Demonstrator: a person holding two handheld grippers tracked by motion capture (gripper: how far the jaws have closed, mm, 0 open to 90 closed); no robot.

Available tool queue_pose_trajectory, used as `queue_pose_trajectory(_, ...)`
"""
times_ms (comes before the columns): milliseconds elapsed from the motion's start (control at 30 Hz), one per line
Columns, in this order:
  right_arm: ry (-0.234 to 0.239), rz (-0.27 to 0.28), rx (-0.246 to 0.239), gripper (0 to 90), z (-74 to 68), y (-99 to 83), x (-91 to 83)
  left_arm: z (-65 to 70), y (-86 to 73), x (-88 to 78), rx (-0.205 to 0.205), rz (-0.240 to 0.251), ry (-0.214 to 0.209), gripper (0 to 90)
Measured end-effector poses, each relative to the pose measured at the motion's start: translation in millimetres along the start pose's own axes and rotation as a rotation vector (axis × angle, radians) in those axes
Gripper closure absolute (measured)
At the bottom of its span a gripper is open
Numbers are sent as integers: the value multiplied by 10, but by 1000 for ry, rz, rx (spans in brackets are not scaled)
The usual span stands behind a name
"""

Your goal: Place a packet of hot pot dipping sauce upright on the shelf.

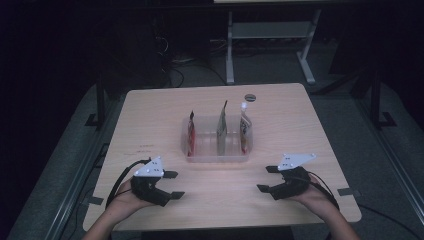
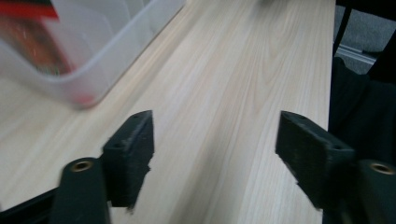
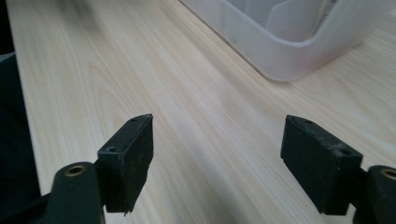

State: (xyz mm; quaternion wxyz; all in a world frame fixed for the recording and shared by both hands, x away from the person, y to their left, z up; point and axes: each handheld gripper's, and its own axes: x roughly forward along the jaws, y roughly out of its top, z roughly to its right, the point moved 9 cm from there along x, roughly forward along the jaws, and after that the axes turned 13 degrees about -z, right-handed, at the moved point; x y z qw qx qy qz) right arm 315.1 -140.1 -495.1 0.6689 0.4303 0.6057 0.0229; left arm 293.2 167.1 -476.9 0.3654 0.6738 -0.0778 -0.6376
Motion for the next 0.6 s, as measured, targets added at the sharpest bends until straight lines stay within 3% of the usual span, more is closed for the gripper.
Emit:
queue_pose_trajectory(100, -28, -1, 6, 233, 45, -17, -12, -28, -123, 69, -22, -29, 9, 193)
queue_pose_trajectory(167, -34, 5, 11, 224, 64, -14, -13, -49, -172, 108, -4, -69, 26, 159)
queue_pose_trajectory(367, -38, 1, 6, 207, 93, -37, 50, -74, -213, 177, 7, -110, 25, 146)
queue_pose_trajectory(600, -39, 8, 14, 178, 81, -18, 73, -77, -224, 201, 14, -114, 32, 146)
